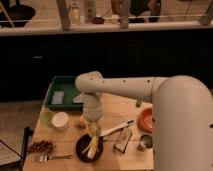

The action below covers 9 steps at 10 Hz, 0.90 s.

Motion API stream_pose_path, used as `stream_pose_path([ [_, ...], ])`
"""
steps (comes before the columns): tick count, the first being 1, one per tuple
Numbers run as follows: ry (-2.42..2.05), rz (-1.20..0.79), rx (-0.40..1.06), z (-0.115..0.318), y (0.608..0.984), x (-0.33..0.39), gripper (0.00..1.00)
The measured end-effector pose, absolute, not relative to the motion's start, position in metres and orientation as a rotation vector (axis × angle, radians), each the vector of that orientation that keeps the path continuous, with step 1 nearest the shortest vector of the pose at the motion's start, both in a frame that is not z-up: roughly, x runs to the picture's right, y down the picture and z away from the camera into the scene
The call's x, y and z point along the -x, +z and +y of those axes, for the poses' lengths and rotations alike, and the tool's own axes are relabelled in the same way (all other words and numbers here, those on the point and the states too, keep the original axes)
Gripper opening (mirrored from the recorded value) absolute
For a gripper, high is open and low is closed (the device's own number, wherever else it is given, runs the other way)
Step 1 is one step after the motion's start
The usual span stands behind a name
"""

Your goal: Place banana in purple bowl

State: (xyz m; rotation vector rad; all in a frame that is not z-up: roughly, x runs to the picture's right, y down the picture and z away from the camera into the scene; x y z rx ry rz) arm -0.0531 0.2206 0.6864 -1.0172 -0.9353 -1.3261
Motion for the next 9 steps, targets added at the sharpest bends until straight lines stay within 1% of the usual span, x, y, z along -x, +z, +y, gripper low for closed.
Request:
stream_pose_path([
  [6,-1.359,-0.973,0.983,0.225,0.69,0.07,0.05],
  [7,-1.358,-0.982,0.982,0.226,0.691,0.071,0.09],
  [9,-1.352,-0.988,0.984,0.225,0.692,0.07,0.25],
])
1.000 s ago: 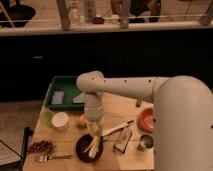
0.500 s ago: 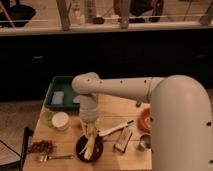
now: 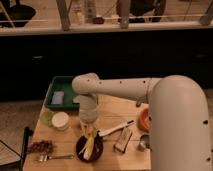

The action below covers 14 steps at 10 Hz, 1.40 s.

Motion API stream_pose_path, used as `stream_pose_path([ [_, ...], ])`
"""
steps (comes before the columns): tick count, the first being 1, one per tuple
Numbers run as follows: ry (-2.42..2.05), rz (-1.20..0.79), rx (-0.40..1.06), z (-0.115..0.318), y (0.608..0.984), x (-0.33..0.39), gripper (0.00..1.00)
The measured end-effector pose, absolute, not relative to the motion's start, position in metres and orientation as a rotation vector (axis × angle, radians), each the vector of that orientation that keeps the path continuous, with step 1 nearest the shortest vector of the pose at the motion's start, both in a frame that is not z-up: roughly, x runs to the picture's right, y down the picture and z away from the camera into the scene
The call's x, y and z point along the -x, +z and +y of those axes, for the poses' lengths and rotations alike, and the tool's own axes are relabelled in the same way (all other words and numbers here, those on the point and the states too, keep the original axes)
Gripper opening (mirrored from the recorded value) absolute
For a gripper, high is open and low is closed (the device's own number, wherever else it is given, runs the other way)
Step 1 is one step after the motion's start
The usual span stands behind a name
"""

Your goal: Place banana in purple bowl

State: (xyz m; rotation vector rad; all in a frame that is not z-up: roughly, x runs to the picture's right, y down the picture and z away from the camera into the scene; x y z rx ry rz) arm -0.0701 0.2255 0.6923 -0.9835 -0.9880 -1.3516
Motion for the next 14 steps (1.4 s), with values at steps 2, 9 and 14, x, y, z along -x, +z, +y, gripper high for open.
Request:
stream_pose_path([
  [2,-1.346,-0.992,0.986,0.2257,0.6929,0.0689,0.47],
  [9,-1.344,-1.0,0.988,0.2272,0.6937,0.0708,0.8],
  [14,-1.35,-1.007,0.996,0.2308,0.6934,0.0714,0.8],
])
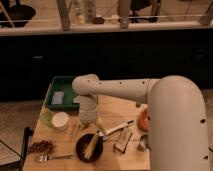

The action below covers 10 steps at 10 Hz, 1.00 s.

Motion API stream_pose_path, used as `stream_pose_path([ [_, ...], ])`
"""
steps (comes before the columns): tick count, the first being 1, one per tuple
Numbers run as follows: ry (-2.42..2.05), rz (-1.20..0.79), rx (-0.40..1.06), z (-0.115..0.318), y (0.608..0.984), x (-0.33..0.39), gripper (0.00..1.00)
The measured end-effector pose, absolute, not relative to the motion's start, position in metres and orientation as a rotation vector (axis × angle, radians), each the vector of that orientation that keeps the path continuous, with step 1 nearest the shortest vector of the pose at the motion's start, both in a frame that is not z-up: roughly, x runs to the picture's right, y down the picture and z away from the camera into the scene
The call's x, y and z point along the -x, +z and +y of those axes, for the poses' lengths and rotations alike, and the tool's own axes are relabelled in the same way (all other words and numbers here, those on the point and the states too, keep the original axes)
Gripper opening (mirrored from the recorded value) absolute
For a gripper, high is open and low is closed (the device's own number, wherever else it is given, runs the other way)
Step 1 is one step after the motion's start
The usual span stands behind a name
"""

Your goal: Place banana in purple bowl

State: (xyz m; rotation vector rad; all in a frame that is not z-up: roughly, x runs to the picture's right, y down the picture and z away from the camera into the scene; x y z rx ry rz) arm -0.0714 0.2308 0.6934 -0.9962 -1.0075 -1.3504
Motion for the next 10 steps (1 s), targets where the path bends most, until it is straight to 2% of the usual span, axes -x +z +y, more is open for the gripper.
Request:
stream_pose_path([
  [10,-1.388,-1.009,0.988,0.2349,0.6893,0.0764,0.8],
])
